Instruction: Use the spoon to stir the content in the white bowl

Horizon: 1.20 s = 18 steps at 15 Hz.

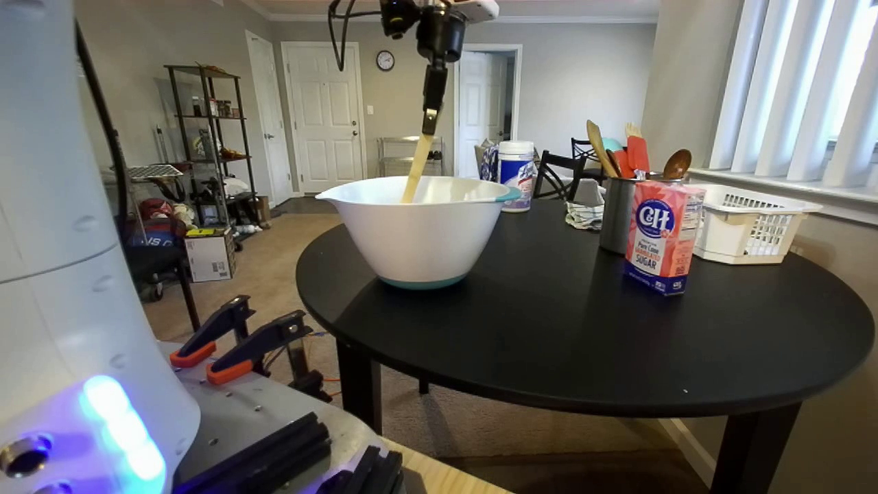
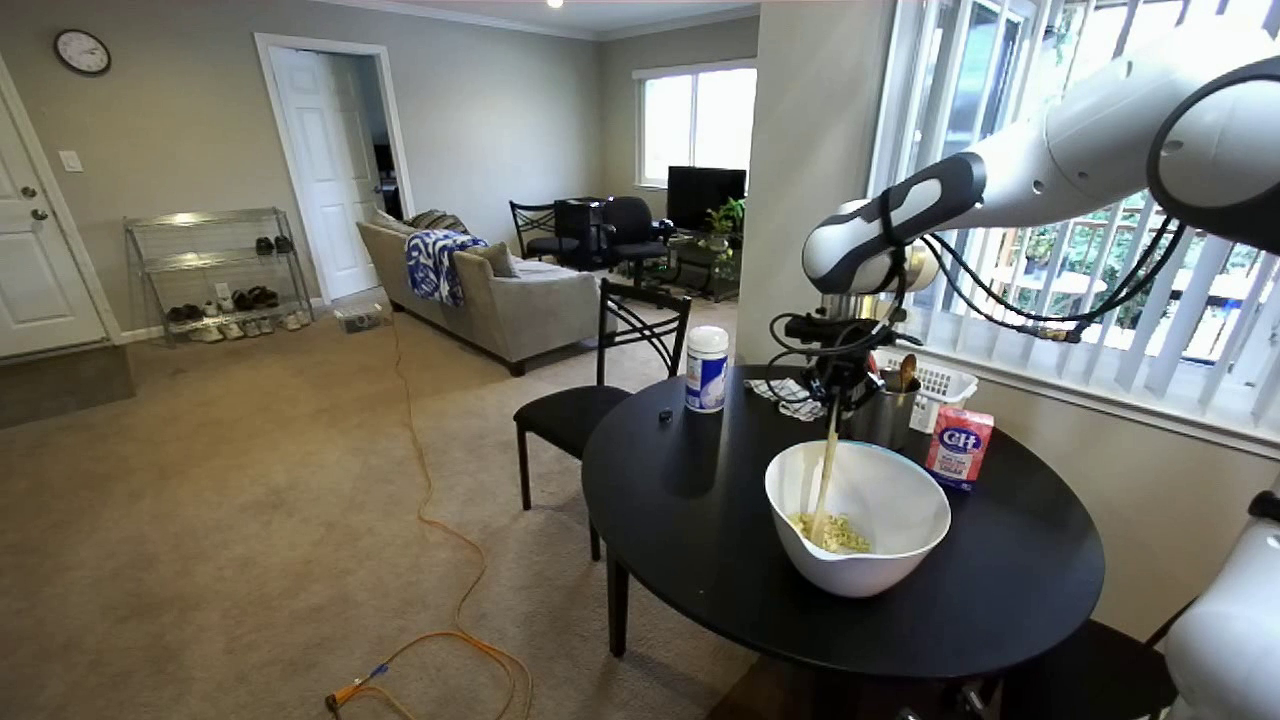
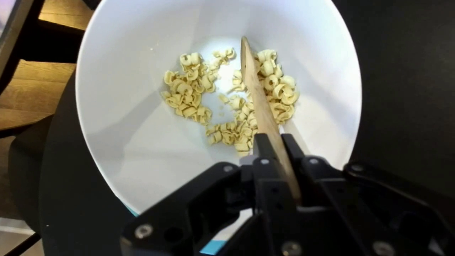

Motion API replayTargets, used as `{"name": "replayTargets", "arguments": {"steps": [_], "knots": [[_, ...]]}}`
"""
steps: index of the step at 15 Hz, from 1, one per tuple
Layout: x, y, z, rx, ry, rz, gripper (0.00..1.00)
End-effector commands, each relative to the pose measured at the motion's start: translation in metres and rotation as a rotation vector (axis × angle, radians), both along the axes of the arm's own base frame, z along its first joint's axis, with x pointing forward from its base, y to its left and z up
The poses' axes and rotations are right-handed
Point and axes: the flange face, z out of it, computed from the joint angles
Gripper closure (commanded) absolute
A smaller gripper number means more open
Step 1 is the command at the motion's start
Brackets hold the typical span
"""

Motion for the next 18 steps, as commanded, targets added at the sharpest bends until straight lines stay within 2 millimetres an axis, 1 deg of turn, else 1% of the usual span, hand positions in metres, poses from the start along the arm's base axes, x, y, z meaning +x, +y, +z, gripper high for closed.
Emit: {"name": "replayTargets", "arguments": {"steps": [1,7,12,18], "knots": [[0.002,0.001,0.006,0.005,-0.087,-0.026,0.97],[0.007,-0.003,0.008,-0.037,-0.176,-0.022,0.97],[0.003,-0.010,0.006,-0.073,-0.189,-0.004,0.97],[-0.001,-0.012,0.008,-0.117,-0.193,0.022,0.97]]}}
